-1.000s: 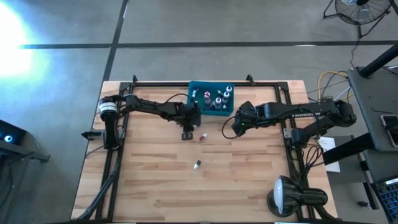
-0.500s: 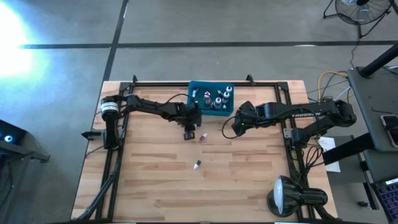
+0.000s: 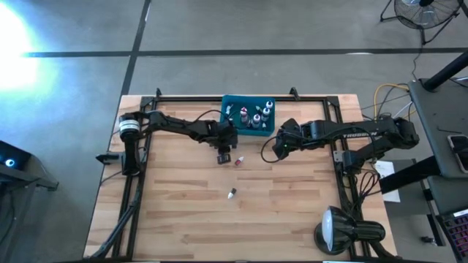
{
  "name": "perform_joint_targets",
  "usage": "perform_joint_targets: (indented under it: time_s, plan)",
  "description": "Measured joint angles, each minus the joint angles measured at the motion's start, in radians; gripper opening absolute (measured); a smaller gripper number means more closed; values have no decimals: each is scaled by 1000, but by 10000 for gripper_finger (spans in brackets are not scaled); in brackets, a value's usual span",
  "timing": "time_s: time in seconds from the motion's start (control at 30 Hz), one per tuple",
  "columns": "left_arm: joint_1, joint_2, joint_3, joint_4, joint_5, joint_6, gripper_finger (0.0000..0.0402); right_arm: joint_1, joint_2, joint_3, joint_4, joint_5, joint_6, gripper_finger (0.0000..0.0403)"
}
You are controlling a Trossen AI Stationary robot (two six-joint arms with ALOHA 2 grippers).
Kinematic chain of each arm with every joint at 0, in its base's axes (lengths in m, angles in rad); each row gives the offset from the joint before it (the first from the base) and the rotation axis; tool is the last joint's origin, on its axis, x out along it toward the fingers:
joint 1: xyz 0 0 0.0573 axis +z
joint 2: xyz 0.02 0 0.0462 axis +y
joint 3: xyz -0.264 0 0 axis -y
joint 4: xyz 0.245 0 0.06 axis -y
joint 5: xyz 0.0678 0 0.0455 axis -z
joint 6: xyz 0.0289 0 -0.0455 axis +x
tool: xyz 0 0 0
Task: Pick & Place food coloring
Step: Put the small blue food coloring bottle into the blue bin
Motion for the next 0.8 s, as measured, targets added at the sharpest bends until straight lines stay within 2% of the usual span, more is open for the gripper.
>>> perform_joint_targets:
  time_s: [0.23,0.53,0.8]
  plan:
    - [0,0,0,4,-5,10,17,0,0,0,0,0,-3,224]
    - [1,-21,28,-11,-16,-17,16,0,0,0,-1,0,-4,224]
    - [0,-182,114,-37,-111,-95,16,-2,0,-3,-2,2,-19,224]
